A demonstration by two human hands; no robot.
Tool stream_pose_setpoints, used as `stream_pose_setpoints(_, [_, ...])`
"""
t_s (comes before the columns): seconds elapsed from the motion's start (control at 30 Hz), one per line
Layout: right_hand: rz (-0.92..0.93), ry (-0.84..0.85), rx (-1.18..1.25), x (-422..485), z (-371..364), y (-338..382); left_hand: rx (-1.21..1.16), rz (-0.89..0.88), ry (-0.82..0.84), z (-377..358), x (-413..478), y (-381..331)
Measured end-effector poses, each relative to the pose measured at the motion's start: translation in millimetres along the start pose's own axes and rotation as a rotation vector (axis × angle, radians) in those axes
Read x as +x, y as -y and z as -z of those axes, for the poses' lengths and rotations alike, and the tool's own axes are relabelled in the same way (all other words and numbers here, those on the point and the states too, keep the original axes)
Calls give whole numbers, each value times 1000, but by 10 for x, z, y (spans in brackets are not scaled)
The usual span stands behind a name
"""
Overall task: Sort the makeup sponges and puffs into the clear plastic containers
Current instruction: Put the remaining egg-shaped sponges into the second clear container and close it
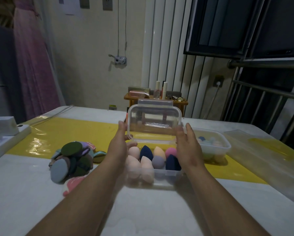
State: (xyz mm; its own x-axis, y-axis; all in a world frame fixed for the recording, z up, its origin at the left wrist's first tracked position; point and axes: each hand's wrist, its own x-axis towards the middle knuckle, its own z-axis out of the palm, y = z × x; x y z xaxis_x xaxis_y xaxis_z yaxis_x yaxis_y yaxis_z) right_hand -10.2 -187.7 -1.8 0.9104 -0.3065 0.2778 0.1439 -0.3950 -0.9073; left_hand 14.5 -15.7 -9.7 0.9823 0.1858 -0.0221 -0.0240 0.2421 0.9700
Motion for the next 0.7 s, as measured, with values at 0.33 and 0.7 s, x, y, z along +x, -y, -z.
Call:
stream_pose_setpoints(0.33, [-200, 18, 96, -18, 161, 14, 98, 211, 49, 190, 8, -169])
stream_pose_setpoints(0.7, [-47, 20, -152, 25, 147, -92, 216, 10, -49, 168, 92, -113])
